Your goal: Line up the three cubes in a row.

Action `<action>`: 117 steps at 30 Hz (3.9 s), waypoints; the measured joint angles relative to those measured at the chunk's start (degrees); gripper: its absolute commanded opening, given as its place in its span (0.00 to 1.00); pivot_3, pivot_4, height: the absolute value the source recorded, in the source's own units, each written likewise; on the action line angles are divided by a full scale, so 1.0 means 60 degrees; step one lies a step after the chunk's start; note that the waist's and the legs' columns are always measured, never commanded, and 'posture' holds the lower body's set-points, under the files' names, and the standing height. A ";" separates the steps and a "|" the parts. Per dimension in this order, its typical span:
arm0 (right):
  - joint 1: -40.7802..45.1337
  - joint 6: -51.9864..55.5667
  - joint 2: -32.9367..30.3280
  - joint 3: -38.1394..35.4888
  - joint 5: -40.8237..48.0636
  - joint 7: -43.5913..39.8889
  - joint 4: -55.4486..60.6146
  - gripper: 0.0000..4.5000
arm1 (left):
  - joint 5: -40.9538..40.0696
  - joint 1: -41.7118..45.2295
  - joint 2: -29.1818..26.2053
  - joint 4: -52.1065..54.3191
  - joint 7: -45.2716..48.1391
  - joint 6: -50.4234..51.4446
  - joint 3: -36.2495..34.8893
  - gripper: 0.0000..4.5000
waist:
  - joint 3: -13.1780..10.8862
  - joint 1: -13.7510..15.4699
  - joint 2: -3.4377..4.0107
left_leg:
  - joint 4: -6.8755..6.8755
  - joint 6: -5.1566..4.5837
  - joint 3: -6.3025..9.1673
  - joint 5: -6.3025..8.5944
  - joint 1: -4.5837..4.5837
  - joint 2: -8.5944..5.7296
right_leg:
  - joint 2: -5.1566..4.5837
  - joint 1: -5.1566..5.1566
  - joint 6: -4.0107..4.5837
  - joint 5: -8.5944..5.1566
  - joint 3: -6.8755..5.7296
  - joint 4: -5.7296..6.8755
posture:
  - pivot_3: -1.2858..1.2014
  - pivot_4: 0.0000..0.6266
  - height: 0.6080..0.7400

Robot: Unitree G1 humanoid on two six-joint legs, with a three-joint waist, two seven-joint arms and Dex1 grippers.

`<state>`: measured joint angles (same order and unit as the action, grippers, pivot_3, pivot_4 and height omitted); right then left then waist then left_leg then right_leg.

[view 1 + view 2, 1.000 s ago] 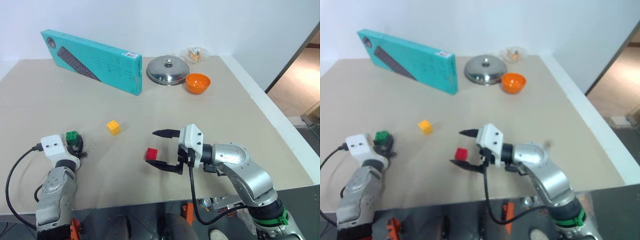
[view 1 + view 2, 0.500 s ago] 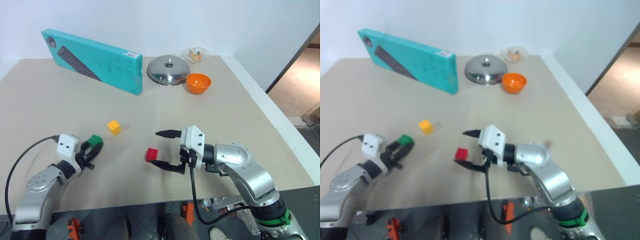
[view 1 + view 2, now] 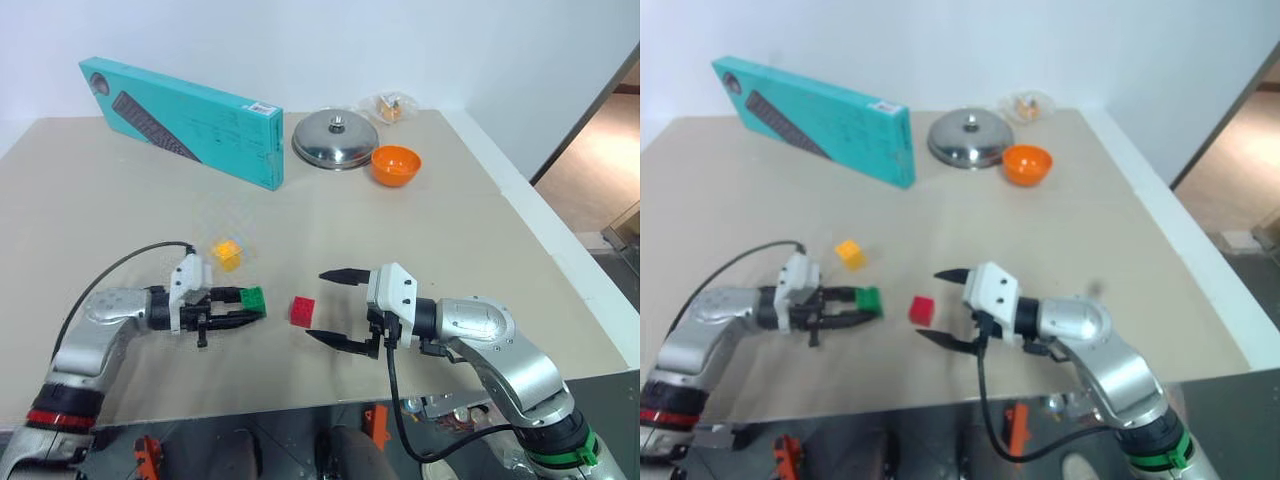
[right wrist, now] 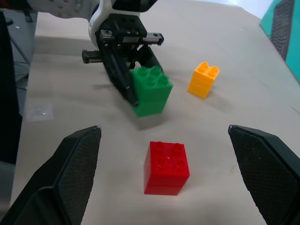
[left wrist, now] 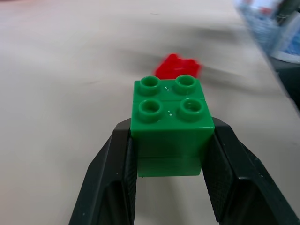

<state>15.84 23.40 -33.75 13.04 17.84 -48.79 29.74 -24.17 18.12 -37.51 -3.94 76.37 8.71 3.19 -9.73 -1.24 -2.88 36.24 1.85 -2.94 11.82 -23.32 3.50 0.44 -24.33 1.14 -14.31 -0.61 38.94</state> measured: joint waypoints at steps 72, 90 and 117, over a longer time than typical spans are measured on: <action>-0.0093 -0.0194 -0.0254 -0.0043 0.0137 -0.0336 -0.0325 1.00 | 0.0493 0.1299 0.0583 -0.1560 -0.3676 0.0372 -0.1961 0.99 | 0.0000 0.0006 -0.0003 | 0.0018 0.0003 -0.0003 -0.0001 0.0003 0.0024 | 0.0034 0.0003 0.0002 0.0013 0.0019 0.0013 | 0.52 0.24 1.00; -0.0365 0.0019 -0.0379 -0.0115 0.0072 0.0042 -0.0094 1.00 | 0.1878 0.1962 0.1168 -0.3839 -0.4196 -0.0207 -0.0948 0.51 | 0.0001 0.0005 -0.0006 | 0.0034 0.0004 -0.0002 -0.0002 0.0002 0.0021 | 0.0038 0.0006 -0.0008 0.0024 0.0020 0.0015 | 0.52 0.24 1.00; -0.0062 0.1525 -0.0019 -0.0395 0.2827 -0.0291 0.0847 1.00 | 0.0240 -0.0117 -0.0652 -0.2017 -0.0627 -0.1262 -0.2017 0.30 | 0.0002 -0.0007 -0.0007 | 0.0033 0.0005 0.0001 -0.0002 0.0006 0.0049 | 0.0014 0.0006 -0.0003 0.0024 0.0014 0.0018 | 0.52 0.24 1.00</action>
<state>15.47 32.55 -33.87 10.67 34.80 -50.53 34.82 -22.73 17.42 -41.42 -16.04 72.61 1.14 -8.92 -9.72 -1.28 -2.92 36.44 1.88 -2.93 11.81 -23.28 3.79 0.53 -24.29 1.12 -14.17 -0.52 39.05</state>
